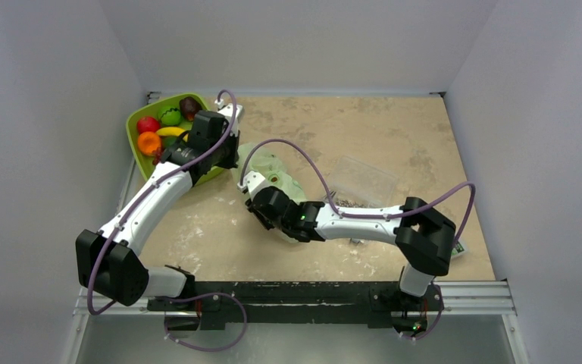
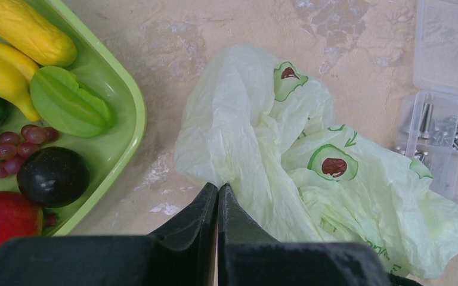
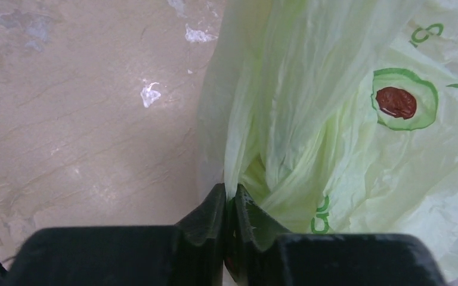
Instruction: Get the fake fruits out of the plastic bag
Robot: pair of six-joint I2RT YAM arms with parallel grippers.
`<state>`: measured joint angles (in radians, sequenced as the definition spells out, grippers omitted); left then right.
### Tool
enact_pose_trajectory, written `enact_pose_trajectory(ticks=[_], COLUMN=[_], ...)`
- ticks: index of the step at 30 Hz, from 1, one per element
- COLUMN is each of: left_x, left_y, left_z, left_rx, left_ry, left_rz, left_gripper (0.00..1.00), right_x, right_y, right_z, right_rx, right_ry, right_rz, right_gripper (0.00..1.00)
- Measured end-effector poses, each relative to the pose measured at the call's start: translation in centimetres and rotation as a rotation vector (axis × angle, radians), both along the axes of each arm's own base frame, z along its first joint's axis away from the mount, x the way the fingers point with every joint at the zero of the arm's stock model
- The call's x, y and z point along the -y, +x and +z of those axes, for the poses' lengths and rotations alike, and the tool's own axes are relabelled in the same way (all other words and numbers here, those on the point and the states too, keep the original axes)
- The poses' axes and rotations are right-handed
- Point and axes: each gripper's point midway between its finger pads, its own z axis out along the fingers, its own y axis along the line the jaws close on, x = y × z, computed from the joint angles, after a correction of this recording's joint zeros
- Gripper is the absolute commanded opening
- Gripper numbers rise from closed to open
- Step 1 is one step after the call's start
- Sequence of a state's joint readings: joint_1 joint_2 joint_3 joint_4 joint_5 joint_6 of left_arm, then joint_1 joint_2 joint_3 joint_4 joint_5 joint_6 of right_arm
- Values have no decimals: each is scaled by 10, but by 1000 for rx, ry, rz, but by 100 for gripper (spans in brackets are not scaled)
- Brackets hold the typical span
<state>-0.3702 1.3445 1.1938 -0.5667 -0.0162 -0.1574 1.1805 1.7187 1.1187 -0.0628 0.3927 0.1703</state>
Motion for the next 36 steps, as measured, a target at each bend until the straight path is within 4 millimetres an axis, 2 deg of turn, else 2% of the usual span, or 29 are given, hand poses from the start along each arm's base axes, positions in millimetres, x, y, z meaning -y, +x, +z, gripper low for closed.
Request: enact_pose_trajectory(ticks=[1, 4, 7, 15, 16, 18, 19, 24, 28, 32, 36], left_x=[0, -2, -4, -11, -11, -8, -6, -3, -5, 5, 15], left_y=[0, 1, 0, 1, 1, 2, 2, -3, -22, -52, -93], left_z=[0, 0, -1, -3, -3, -1, -1, 3, 21, 48, 44], left_rx=[0, 2, 0, -13, -19, -22, -23, -15, 24, 59, 25], left_ry=[1, 8, 15, 25, 24, 16, 10, -17, -66, -201, -311], left_rz=[1, 10, 18, 52, 50, 41, 33, 12, 16, -24, -62], left_gripper=[0, 0, 0, 0, 4, 32, 42, 77, 85, 90, 93], right_x=[1, 5, 22, 64, 66, 66, 65, 63, 60, 56, 55], right_y=[-2, -16, -36, -90, -94, -98, -99, -97, -93, -92, -91], right_z=[-2, -8, -7, 30, 31, 32, 31, 26, 35, 45, 47], right_rx=[-1, -19, -50, -93, -99, -112, -119, -137, -121, -109, -107], right_ry=[-5, -8, 18, 288, 312, 343, 347, 347, 363, 385, 388], right_rz=[2, 33, 80, 227, 236, 244, 244, 220, 207, 211, 212], right_gripper=[1, 0, 0, 0, 0, 0, 0, 0, 0, 0, 0])
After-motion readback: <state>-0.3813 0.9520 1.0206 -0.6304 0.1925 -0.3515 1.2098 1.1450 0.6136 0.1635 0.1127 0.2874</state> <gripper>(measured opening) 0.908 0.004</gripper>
